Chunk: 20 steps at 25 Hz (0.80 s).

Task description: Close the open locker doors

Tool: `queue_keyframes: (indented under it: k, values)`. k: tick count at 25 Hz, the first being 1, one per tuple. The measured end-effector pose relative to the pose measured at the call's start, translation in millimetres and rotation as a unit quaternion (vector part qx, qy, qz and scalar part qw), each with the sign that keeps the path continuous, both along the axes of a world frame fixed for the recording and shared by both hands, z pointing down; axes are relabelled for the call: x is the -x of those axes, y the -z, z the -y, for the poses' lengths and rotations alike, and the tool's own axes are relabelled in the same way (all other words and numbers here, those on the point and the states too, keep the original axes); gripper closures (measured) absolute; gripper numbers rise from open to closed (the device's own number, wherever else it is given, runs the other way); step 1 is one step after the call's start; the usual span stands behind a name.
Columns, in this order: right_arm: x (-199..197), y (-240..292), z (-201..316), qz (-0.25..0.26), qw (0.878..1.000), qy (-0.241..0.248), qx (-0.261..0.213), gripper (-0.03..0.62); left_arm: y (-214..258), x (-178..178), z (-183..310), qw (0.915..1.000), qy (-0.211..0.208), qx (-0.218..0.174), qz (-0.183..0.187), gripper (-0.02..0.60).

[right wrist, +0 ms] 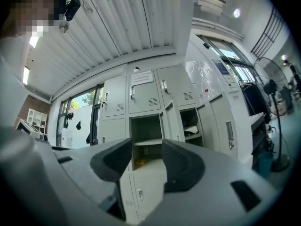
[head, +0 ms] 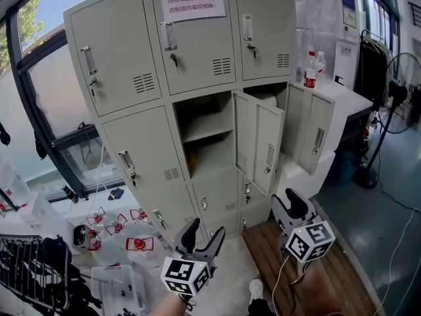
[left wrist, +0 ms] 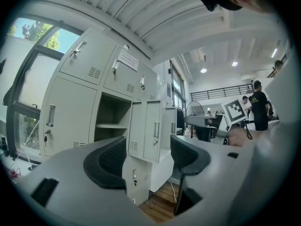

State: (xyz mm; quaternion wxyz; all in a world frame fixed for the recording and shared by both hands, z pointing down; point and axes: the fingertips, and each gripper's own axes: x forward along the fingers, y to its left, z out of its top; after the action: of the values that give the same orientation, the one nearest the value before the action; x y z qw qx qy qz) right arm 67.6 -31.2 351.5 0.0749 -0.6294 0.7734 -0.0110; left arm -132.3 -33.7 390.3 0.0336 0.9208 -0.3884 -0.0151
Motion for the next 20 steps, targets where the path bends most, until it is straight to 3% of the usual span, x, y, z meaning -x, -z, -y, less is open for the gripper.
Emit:
queue_keyframes:
  k: [7,20]
  values:
    - [-45,1,66,0.007,1.000,0.004,-0.003,0.407,0,-35,51,0.9999,0.013,-0.001,0.007,0.295]
    - [-92,6,170,0.020,1.000,0.013,-0.003,0.407,4,-65,131,0.9985,0.053,-0.002,0.011,0.295]
